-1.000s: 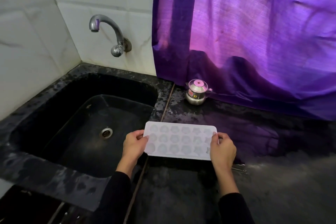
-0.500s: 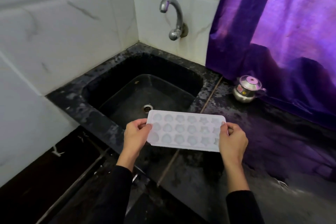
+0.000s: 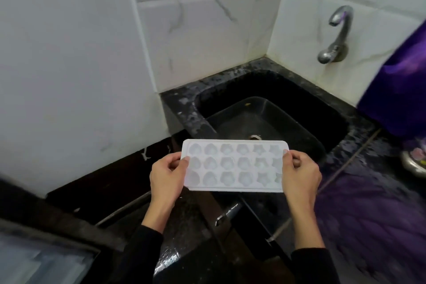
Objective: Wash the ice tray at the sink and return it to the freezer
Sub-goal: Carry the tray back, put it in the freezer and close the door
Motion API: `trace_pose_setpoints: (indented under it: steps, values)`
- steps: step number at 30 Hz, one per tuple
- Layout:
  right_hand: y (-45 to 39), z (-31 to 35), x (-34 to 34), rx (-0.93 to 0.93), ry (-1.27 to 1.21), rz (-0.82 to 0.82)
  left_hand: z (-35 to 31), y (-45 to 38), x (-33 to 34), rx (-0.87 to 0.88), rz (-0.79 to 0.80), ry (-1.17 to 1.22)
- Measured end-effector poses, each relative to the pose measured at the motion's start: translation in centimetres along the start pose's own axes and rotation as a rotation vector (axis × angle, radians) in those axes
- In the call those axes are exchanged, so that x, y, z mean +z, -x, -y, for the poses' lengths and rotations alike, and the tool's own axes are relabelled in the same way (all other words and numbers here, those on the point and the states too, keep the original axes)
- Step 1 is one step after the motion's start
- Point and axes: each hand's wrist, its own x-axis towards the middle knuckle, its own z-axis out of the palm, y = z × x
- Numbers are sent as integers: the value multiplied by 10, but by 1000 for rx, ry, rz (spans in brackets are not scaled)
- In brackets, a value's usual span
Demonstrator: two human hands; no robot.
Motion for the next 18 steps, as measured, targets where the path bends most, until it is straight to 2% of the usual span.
trace_pose_setpoints:
  steps: [9,18]
  values:
    - [52,48,80,-152,-70,342,32,30,-100,-43,-418,68]
    - [135,86,140,-399,-96,751,72,116,-175,-177,-846,194]
